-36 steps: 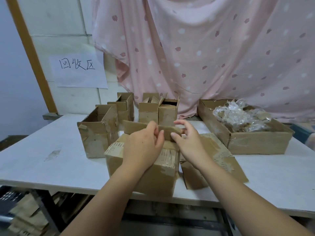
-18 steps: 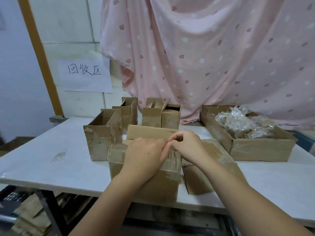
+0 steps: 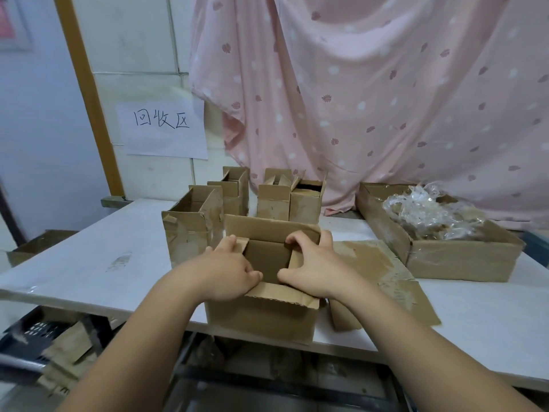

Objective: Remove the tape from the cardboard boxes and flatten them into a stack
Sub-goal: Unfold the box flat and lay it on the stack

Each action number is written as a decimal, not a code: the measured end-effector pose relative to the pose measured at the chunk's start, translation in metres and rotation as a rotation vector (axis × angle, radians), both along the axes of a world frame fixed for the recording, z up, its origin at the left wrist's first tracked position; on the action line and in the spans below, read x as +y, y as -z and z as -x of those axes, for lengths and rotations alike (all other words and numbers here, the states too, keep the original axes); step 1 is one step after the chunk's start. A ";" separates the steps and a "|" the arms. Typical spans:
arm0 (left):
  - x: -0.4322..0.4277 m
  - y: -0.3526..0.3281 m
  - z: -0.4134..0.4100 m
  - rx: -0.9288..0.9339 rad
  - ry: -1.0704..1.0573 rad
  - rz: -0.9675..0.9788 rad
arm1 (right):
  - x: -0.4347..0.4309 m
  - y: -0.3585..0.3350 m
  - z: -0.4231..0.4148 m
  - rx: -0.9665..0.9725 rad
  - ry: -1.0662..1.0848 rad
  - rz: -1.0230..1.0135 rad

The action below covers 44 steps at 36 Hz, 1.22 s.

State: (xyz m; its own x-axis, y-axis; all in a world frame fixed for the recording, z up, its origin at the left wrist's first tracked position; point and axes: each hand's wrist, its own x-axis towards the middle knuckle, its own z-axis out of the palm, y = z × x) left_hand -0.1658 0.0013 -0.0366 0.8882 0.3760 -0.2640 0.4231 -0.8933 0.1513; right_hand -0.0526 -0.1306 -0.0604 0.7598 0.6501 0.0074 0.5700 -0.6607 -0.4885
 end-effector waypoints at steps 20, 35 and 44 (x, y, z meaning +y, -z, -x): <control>0.025 -0.004 0.035 -1.000 -0.213 0.335 | -0.025 -0.038 0.003 0.197 0.011 -0.073; 0.022 -0.001 0.038 -1.403 -0.015 0.688 | -0.040 -0.010 -0.028 0.227 0.211 -0.918; 0.038 0.021 0.018 -1.217 -0.283 0.764 | -0.041 0.007 -0.042 0.335 0.239 -0.959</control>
